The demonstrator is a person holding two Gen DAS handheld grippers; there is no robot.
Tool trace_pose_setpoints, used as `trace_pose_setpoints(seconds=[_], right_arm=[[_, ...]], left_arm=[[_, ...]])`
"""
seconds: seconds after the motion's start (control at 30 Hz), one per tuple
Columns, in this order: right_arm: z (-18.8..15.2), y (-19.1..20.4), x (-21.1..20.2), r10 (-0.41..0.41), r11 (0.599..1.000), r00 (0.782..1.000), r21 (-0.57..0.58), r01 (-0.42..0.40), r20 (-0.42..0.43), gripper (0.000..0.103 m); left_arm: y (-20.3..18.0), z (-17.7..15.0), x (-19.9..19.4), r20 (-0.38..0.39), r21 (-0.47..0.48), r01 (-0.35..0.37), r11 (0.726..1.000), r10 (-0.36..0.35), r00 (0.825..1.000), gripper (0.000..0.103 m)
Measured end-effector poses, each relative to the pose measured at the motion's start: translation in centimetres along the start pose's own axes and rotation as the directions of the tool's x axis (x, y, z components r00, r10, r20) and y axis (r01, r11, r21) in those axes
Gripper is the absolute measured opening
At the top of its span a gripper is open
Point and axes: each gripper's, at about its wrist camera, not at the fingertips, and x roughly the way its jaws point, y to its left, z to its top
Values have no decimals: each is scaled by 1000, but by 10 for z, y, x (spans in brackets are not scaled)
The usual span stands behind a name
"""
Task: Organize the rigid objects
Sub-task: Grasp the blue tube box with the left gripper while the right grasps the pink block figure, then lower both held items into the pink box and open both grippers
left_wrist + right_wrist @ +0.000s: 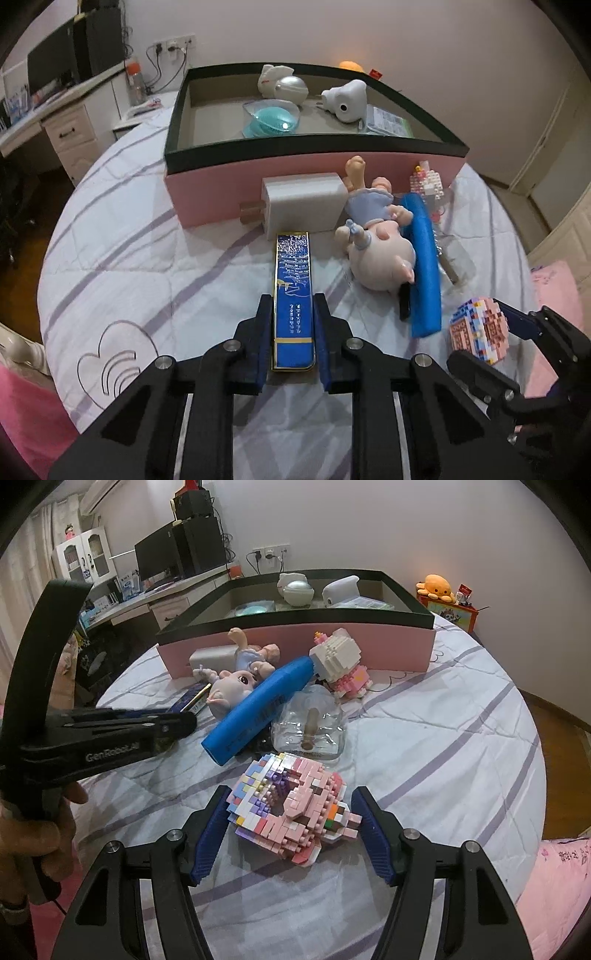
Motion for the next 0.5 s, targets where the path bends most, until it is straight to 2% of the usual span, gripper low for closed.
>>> trace_pose_setpoints(seconds=[0.27,0.5], right_arm=[[5,-1,-12,30,999,999,16,-30,22,67],[28,4,-31,70,998,995,-1,-70,76,67]], left_arm=[[6,-8,-30,56,-36,-8,999,10,998,20],[12,7,-62,132,-42,-32,999,37,990,20]])
